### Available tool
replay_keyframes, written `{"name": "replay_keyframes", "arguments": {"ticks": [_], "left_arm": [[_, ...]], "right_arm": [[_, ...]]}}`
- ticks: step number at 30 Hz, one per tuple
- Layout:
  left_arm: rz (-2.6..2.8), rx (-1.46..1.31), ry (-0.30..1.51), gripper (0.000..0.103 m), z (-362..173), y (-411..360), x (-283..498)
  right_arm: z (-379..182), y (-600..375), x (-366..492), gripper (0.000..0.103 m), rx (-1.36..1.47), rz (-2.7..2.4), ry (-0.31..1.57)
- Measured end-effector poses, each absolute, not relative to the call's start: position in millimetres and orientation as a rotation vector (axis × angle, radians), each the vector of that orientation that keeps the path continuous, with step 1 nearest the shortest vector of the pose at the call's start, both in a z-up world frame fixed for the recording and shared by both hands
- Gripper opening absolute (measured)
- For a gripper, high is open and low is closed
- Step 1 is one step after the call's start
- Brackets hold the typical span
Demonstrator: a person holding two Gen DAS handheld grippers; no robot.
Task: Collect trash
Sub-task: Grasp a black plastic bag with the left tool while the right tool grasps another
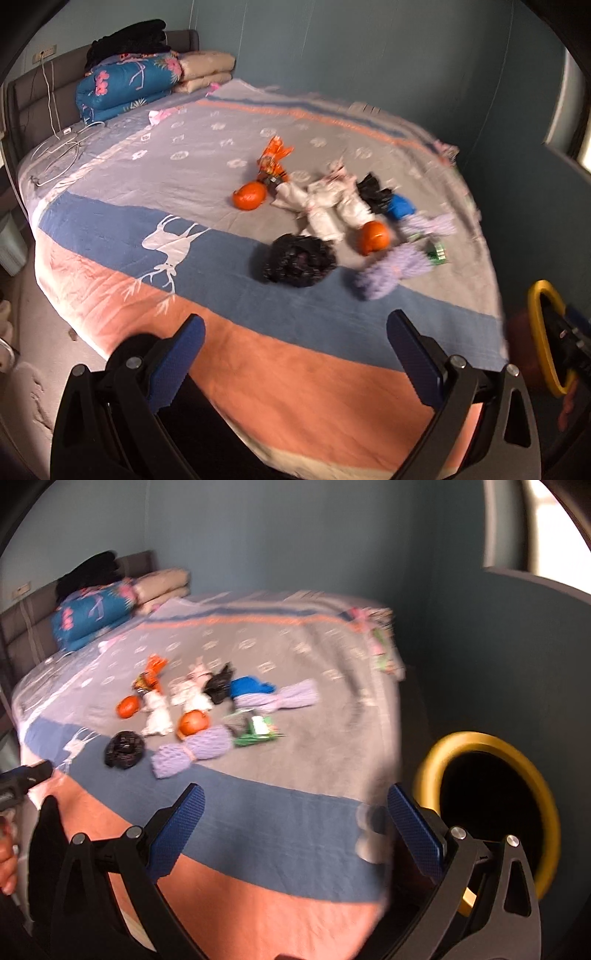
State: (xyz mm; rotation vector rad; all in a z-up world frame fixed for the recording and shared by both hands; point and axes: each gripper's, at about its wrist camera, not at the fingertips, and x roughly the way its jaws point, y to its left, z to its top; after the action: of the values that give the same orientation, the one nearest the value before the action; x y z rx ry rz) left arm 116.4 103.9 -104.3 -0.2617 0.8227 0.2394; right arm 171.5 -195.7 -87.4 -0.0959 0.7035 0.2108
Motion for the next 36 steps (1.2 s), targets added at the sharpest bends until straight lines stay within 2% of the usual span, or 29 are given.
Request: {"name": "replay_keyframes", "arguments": {"ticks": [6,11,18,27,29,30,33,36], "left_arm": [[0.281,-0.243,0.883,0.095,-126,124,167],[0.282,-0.334,0.905,0.095,-148,149,198],[0.309,-0.378,0.845,0.095,-167,169,214],[0.241,-0.328,0.84,0.095,-179,161,233],[0.225,-0.314,0.837,0.095,-178,157,234],[0.218,-0.309,0.832,0.095,-178,155,234],[0.204,-0.306,0.833,0.095,-180,153,236],[0.2,-0.336,0.836,0.093,-182,156,239]], "right_arm": [[-87,-153,255,0.095,-0.049,0.332,0.735],[-95,-112,336,0.095,-0.047,0.357,0.797],[-115,-51,439,0.095,0.005,0.445,0.956],[-155,-16,517,0.094,0.097,0.404,1.096],[-164,-14,530,0.088,0.122,0.397,1.11],[-166,-14,533,0.082,0.129,0.396,1.113],[-179,-10,545,0.081,0.119,0.393,1.142],[-188,-8,548,0.075,0.104,0.394,1.144]]}}
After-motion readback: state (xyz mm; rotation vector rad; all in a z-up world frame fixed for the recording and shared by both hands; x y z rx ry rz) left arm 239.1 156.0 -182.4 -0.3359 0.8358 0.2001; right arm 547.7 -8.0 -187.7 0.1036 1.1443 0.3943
